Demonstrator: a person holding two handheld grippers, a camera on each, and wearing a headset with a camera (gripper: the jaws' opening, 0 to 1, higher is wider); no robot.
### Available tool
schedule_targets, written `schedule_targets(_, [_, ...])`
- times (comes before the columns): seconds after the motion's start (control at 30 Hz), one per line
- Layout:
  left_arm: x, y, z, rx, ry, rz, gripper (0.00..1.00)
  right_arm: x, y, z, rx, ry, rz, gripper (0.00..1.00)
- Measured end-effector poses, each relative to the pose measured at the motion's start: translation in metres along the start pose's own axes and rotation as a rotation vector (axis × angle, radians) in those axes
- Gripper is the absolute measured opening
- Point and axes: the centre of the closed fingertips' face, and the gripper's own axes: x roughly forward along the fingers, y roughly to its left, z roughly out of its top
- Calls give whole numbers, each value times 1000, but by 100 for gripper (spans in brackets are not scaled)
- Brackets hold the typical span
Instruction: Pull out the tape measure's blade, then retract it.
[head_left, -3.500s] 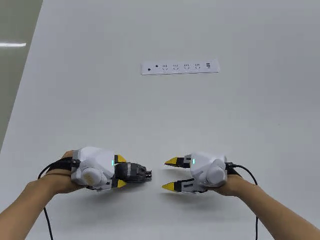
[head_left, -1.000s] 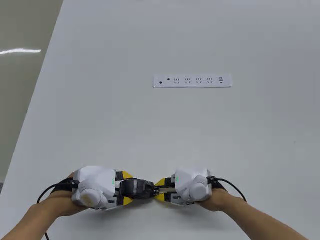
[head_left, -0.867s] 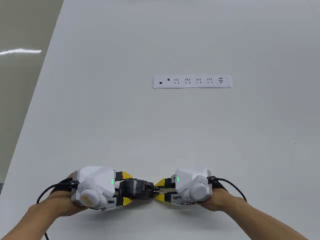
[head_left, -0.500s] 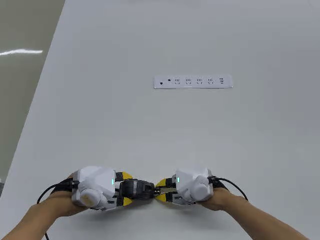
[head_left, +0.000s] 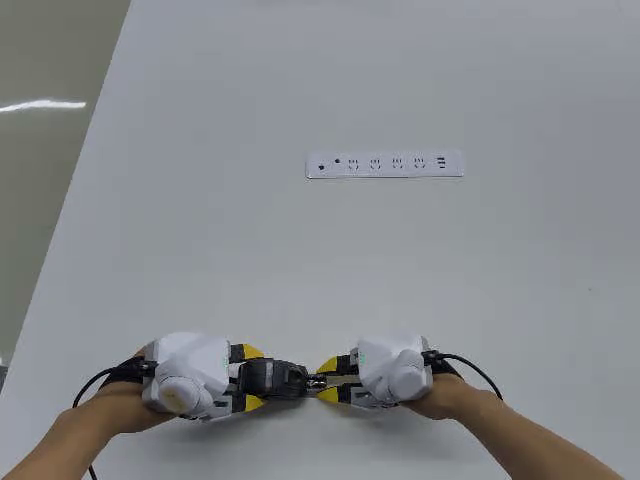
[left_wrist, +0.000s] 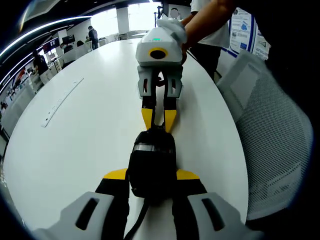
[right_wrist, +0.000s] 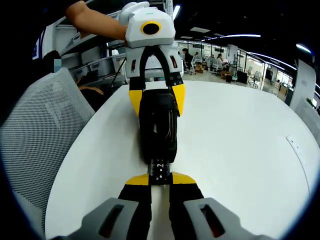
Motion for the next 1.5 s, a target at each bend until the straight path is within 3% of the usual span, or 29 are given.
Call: schedule_targets(1.5, [0,0,1,-16,-2,4,29,-29,-1,-19,2,15,0,10])
